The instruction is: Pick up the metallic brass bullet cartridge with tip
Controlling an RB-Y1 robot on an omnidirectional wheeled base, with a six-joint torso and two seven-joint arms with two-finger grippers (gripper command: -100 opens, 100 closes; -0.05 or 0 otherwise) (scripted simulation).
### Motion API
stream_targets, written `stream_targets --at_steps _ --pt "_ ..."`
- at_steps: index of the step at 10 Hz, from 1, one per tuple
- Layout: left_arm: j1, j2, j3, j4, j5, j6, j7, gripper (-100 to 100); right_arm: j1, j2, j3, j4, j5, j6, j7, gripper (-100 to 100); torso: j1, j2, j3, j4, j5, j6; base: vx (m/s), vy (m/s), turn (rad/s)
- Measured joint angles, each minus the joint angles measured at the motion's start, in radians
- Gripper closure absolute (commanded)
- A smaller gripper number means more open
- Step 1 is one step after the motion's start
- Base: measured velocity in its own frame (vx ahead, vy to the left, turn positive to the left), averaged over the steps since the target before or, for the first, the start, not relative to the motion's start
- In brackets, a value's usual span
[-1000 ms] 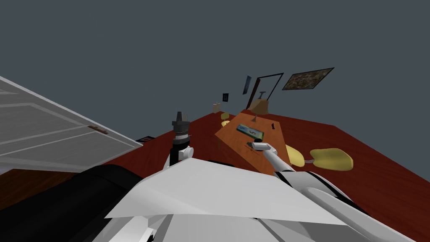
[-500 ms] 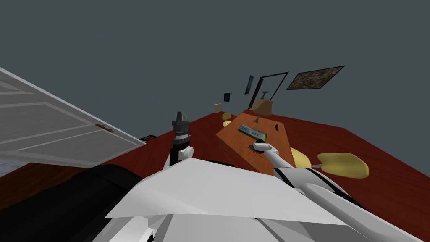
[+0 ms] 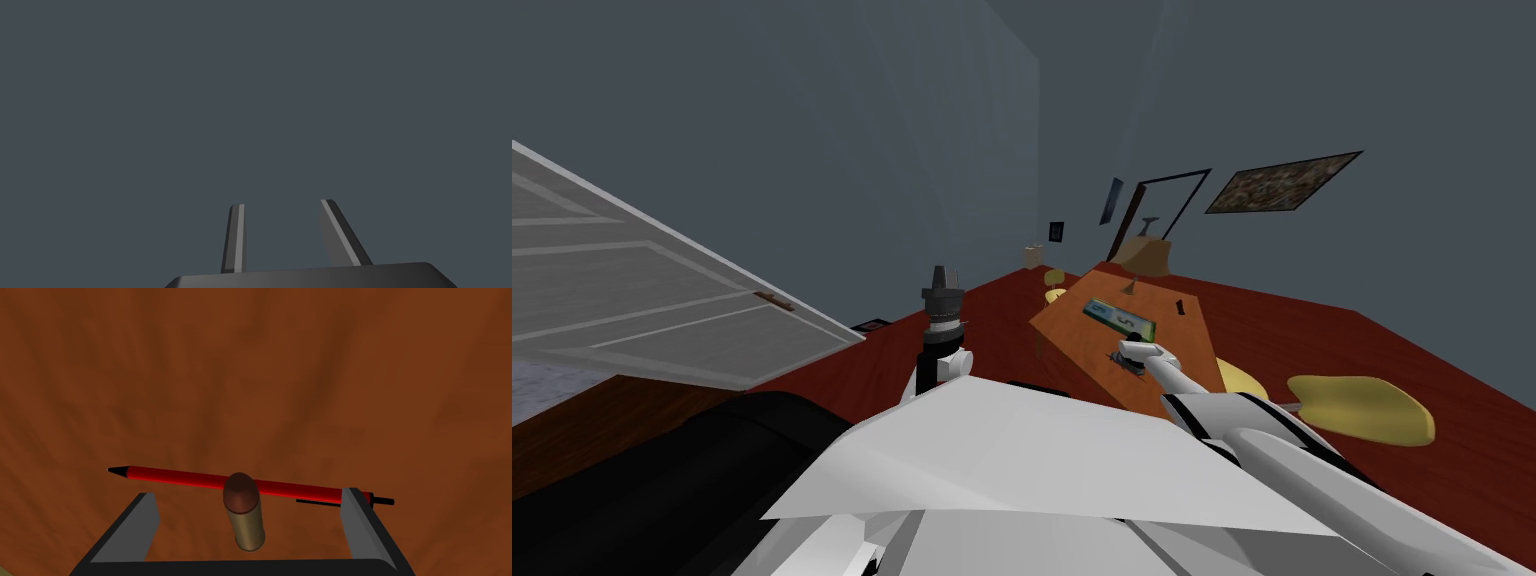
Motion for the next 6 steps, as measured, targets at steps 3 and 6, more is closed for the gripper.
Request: stream_targets --at_steps 3,6 --pt "0.0 0.0 0.0 0.0 0.0 0.0 0.0 0 0.016 0.01 0.003 -0.007 0.012 -0.006 -0.013 -100 -0.003 0.0 0.0 0.0 -0.001 0.0 0.025 -0.036 0.035" --pt "0.0 0.0 0.0 0.0 0.0 0.0 0.0 0 0.018 0.031 0.005 0.036 0.025 -0.05 -0.031 100 -0.004 -0.001 -0.001 0.0 -0.001 0.0 0.023 -0.033 0.02"
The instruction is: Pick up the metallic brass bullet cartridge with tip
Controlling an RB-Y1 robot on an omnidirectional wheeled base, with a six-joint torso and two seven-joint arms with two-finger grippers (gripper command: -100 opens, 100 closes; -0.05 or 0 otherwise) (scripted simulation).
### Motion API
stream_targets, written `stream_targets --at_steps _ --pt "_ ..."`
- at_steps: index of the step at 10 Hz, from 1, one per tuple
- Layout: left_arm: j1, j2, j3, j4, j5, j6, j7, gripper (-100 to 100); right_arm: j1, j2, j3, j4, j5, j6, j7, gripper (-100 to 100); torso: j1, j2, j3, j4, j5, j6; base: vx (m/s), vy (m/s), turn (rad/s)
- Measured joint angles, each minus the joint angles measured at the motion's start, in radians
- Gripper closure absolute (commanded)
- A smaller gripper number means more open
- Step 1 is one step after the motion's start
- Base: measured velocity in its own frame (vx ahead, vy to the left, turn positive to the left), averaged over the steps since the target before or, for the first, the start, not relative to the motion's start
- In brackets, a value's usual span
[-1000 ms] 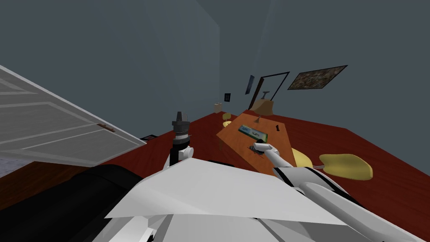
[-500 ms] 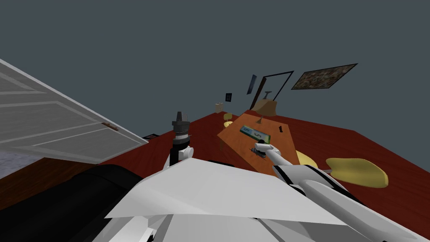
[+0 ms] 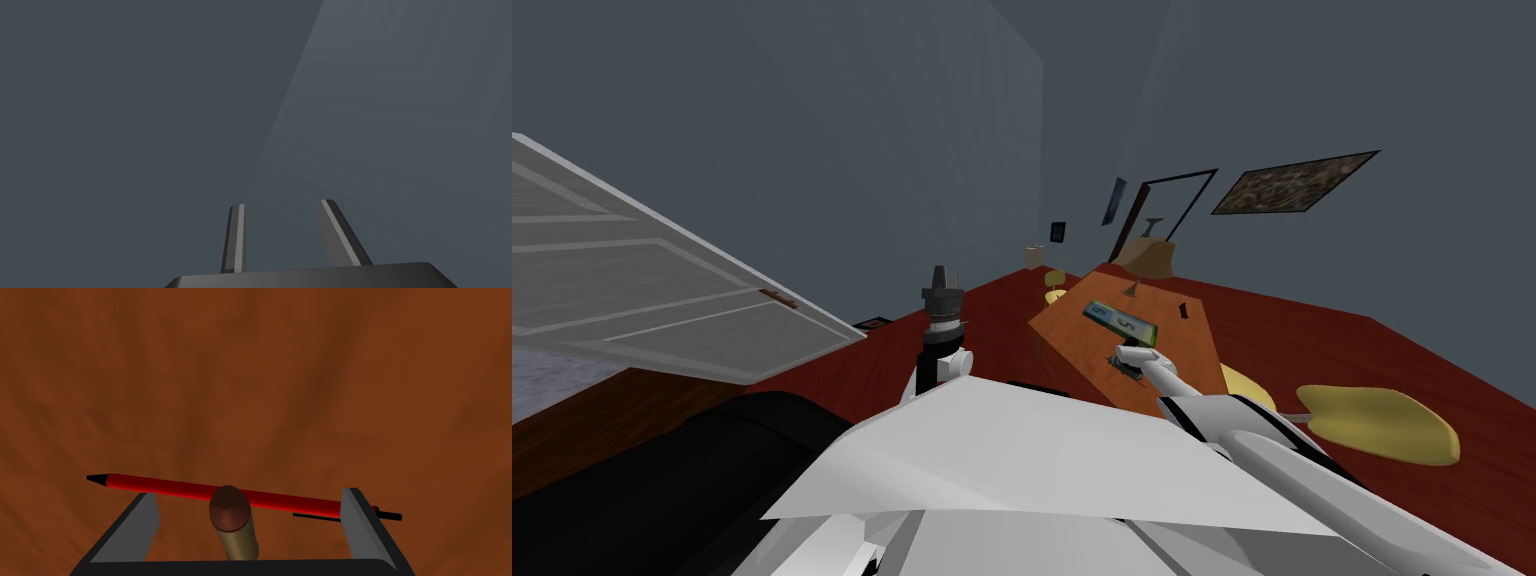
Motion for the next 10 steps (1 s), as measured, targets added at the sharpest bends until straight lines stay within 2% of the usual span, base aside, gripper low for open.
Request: stream_targets --at_steps 4,5,6,7,9,10 --pt "0.0 0.0 0.0 0.0 0.0 0.0 0.0 0 -0.001 -0.001 0.0 -0.001 0.0 0.001 0.0 100 0.0 -0.001 -0.001 -0.001 -0.002 -0.001 0.0 -0.001 -0.005" --pt "0.0 0.0 0.0 0.0 0.0 0.0 0.0 0 -0.001 -0.001 0.0 -0.001 0.0 0.001 0.0 0 0.0 -0.001 -0.001 -0.001 -0.002 -0.001 0.0 0.0 0.0" --pt "0.0 0.0 0.0 0.0 0.0 0.0 0.0 0 -0.001 -0.001 0.0 -0.001 0.0 0.001 0.0 100 0.0 -0.001 -0.001 -0.001 -0.002 -0.001 -0.031 0.056 -0.067" --pt "0.0 0.0 0.0 0.0 0.0 0.0 0.0 0 -0.018 -0.009 -0.002 0.012 -0.011 0.005 0.015 100 0.003 0.0 0.0 -0.001 -0.001 0.0 -0.032 0.066 -0.052" --pt "0.0 0.0 0.0 0.0 0.0 0.0 0.0 0 -0.016 -0.024 -0.005 -0.019 -0.021 0.032 0.028 100 0.004 0.001 0.0 0.0 -0.001 -0.001 -0.02 0.034 -0.014" --pt "0.0 0.0 0.0 0.0 0.0 0.0 0.0 0 -0.016 -0.025 -0.005 -0.021 -0.022 0.036 0.029 0 0.002 0.0 0.0 -0.001 -0.001 -0.001 0.0 0.0 0.0"
